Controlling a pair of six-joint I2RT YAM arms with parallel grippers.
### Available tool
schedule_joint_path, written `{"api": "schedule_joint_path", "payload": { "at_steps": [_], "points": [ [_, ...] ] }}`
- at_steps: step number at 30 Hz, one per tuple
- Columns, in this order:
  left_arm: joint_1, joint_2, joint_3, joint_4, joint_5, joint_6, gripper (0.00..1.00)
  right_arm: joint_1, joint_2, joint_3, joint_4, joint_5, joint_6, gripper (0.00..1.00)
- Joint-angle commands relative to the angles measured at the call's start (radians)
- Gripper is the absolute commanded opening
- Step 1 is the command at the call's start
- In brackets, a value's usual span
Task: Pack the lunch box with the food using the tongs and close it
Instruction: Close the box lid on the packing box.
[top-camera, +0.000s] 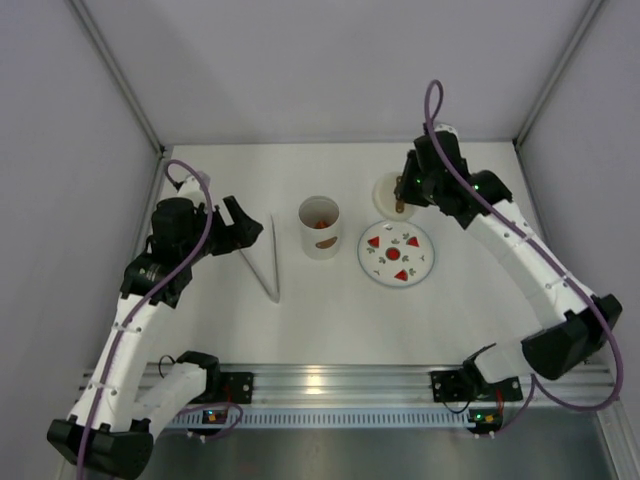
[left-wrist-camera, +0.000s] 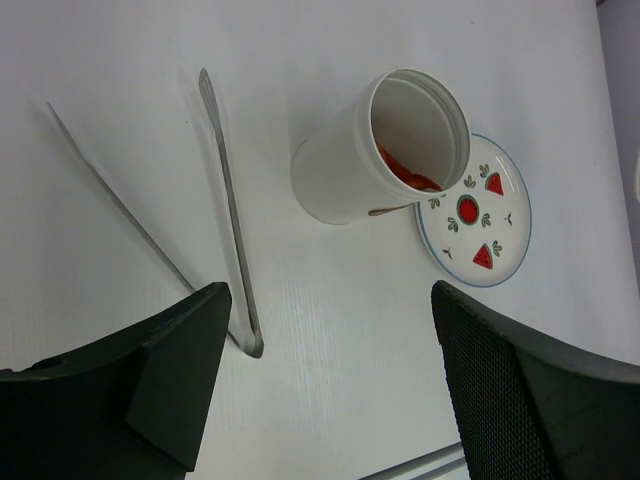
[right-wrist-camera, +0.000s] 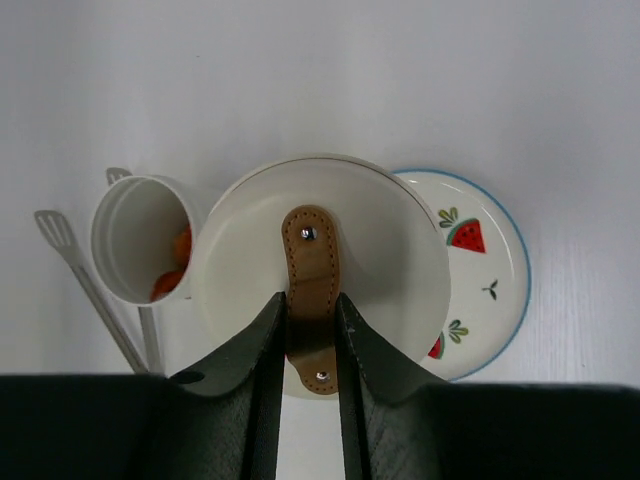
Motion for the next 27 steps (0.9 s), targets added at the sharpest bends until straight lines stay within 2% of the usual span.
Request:
{"api": "schedule_joint_path", "payload": {
  "at_steps": [1,3,10,13,27],
  "points": [
    [-0.002,0.003,0.046,-0.014,-0.02,0.019,0.86,0.088,0.157,0.233,-0.076,0.052,-0.004,0.0],
    [-0.002,0.005,0.049,-0.018,-0.02,0.021,0.86,0.114,0.234,0.321,-0.096,0.046,-0.019,0.0],
    [-0.002,0.02,0.064,-0.032,-0.024,0.022,0.86,0.205,0.604,0.789,-0.219,0.006,-0.059,0.0],
    [-0.002,0.018,0.066,-0.038,-0.027,0.027,0.86,0.214,0.697,0.907,-0.257,-0.032,-0.059,0.0],
    [-0.002,0.008,0.067,-0.051,-0.032,0.034,0.86,0.279,0.738,0.881,-0.236,-0.053,-0.05,0.0]
  ]
}}
